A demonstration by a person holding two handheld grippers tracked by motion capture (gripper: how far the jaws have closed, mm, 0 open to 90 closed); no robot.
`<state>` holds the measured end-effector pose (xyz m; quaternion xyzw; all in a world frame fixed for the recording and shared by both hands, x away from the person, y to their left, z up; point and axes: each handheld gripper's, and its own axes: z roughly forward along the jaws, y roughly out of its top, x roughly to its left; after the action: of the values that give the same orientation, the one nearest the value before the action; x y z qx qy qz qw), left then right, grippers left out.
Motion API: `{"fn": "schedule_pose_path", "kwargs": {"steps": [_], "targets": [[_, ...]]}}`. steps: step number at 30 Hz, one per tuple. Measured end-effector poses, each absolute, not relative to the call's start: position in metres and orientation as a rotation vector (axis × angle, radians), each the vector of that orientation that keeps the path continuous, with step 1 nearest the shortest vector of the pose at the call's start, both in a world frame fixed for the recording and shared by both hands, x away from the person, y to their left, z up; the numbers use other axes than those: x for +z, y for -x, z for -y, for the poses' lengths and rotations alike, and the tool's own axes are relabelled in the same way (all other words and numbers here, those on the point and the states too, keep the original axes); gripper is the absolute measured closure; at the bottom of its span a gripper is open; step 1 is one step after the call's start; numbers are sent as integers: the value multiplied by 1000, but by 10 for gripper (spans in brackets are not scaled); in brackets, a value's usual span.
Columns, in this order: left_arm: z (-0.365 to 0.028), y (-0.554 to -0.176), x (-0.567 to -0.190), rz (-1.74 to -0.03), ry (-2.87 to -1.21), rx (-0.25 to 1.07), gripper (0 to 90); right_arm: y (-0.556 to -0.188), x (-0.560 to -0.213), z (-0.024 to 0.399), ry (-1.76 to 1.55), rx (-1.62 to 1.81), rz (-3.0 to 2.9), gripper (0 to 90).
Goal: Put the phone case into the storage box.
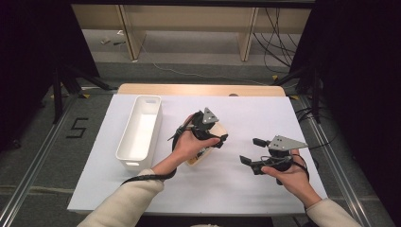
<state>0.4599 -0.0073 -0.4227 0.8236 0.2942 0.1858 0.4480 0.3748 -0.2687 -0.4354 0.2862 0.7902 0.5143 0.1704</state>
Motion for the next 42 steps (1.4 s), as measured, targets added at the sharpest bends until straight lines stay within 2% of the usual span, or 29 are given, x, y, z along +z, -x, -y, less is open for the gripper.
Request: {"fn": "schedule_pose_path", "kwargs": {"steps": [16, 42], "targets": [[-13, -464, -395, -779, -1914, 528, 114, -375, -435, 268, -810, 1463, -2243, 151], [-36, -464, -368, -816, -1804, 593, 114, -375, -435, 269, -813, 1474, -2234, 151]]}}
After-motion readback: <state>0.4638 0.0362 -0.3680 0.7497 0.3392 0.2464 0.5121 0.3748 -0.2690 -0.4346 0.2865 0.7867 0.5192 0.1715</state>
